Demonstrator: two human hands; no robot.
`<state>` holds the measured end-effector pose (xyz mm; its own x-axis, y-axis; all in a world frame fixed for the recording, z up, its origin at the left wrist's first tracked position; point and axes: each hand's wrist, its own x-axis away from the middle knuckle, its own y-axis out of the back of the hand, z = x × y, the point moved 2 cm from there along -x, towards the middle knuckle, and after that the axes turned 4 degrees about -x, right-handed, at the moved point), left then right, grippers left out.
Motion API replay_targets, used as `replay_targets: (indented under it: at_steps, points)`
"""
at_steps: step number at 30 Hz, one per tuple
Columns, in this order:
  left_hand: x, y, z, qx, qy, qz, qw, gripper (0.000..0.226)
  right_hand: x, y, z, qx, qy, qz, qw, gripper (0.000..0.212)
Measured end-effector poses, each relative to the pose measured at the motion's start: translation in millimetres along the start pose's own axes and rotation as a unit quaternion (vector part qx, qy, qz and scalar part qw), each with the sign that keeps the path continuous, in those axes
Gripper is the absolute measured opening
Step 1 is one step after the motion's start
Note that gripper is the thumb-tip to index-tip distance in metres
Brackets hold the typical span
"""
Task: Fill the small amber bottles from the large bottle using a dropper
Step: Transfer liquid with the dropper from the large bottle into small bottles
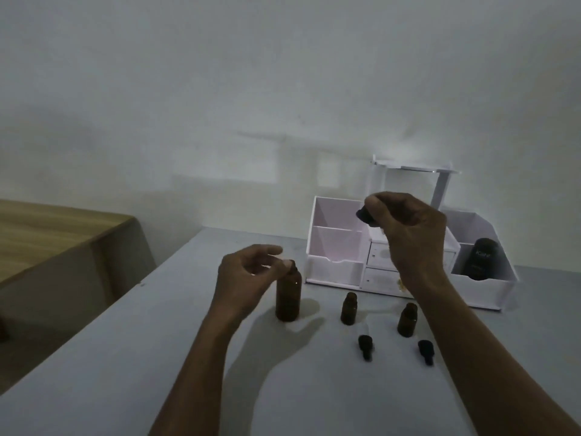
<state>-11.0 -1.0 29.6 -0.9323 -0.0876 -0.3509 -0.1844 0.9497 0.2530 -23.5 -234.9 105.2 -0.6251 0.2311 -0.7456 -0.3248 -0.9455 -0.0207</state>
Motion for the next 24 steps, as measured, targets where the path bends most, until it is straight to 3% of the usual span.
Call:
replay_targets:
  at_steps: [2,7,11,24]
  points:
    - [-5.2,5.5,18.8,0.028,0.028,-0.015,0.999,0.032,-1.3,-9.7,3.1,-0.020,-0.006,-0.004,1.000,0.009]
    - [-8.2,-8.6,48.8,0.033,0.055,0.066,0.996,0.057,-1.0,-37.6,2.0,-0.045,-0.018,-0.010,0.999,0.009]
    - [-8.9,-19.8,51.9,0.025,0.046,0.103,0.993,0.049,3.0,-53.3,-4.3,-0.030,-0.020,0.019,0.999,0.010]
    - [-10.1,-21.1,54.3,0.018,0.047,0.108,0.993,0.047,13.5,-72.3,-29.9,0.028,-0.038,0.098,0.994,0.008]
